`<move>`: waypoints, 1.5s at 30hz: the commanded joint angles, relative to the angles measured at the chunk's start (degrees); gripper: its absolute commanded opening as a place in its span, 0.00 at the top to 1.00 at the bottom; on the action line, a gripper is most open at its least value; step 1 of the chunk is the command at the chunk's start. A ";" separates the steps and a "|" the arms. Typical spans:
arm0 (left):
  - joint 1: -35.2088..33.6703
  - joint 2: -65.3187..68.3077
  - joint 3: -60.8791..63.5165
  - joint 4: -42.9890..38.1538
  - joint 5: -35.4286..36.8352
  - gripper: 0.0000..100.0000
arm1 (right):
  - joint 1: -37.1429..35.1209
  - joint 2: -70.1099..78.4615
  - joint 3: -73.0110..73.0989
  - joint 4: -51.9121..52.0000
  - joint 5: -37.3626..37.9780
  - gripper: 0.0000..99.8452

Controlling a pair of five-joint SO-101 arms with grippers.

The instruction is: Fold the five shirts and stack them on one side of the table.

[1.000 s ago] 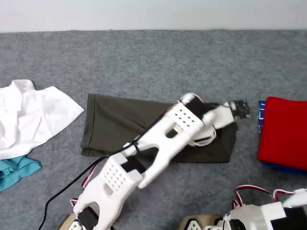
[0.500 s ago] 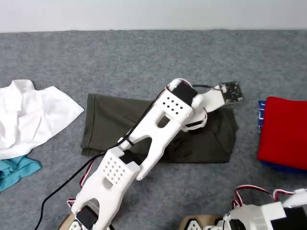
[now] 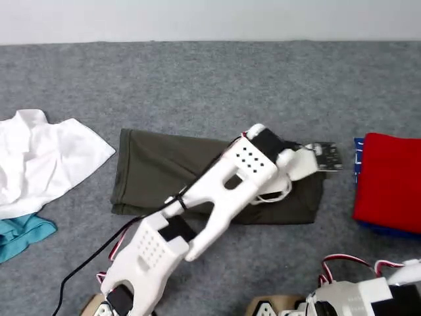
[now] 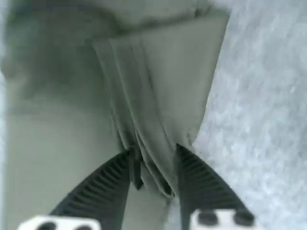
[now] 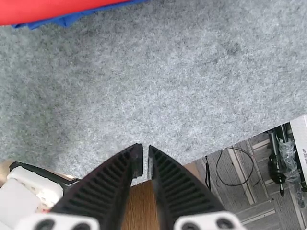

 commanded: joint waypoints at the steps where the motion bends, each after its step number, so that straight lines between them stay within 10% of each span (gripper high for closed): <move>1: -3.52 -2.37 4.44 -3.96 0.44 0.89 | 0.40 -2.59 -3.16 2.15 -0.09 0.96; 27: -11.16 -7.30 -4.35 1.49 4.84 0.89 | 0.04 -5.58 2.29 1.80 0.44 0.96; 45: -53.63 -17.85 14.20 1.49 18.29 0.73 | 0.22 -9.27 2.55 2.07 3.16 0.96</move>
